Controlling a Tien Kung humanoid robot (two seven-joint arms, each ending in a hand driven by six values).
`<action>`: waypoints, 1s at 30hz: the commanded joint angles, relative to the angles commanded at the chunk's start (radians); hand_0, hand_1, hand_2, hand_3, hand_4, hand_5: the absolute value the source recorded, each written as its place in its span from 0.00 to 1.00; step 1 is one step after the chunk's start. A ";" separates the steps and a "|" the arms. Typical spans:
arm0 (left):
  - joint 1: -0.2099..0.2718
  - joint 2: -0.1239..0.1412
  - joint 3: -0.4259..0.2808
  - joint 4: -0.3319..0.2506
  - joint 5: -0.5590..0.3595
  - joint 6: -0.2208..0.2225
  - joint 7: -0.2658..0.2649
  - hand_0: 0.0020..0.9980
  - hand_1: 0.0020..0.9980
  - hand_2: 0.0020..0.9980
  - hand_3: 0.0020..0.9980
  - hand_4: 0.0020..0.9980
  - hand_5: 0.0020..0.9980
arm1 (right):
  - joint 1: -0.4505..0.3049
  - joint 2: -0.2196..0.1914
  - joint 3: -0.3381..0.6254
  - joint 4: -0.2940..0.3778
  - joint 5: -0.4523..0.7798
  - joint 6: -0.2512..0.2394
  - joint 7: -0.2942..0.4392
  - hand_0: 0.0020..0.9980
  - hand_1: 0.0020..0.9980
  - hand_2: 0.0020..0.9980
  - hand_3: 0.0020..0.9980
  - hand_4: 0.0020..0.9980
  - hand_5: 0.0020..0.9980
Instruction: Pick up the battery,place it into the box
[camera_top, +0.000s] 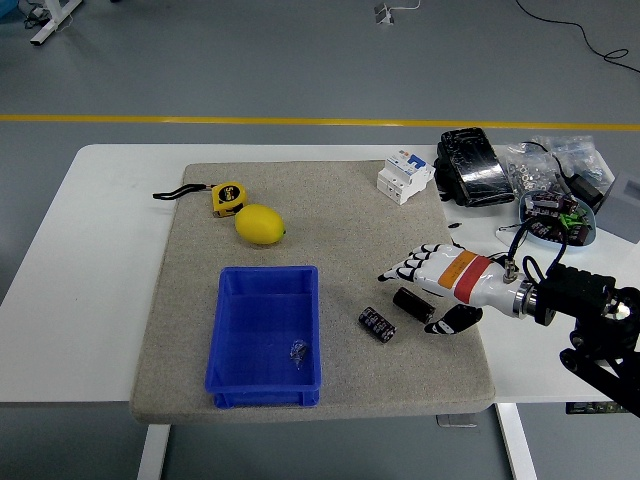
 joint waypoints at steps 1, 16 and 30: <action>0.000 0.000 -0.001 0.000 0.001 0.000 0.000 0.73 0.70 0.76 0.66 0.75 0.60 | 0.005 0.000 -0.007 -0.001 -0.002 0.000 0.000 0.82 0.77 0.80 0.85 0.88 0.07; -0.009 0.006 -0.003 0.001 0.008 0.012 -0.009 0.72 0.69 0.75 0.65 0.75 0.59 | 0.075 0.015 -0.111 -0.061 -0.011 -0.001 0.004 0.82 0.77 0.80 0.85 0.88 0.08; -0.021 0.012 0.005 -0.002 0.013 0.012 -0.012 0.72 0.69 0.75 0.65 0.74 0.59 | 0.093 0.033 -0.135 -0.129 -0.012 0.002 0.003 0.80 0.76 0.79 0.84 0.85 0.04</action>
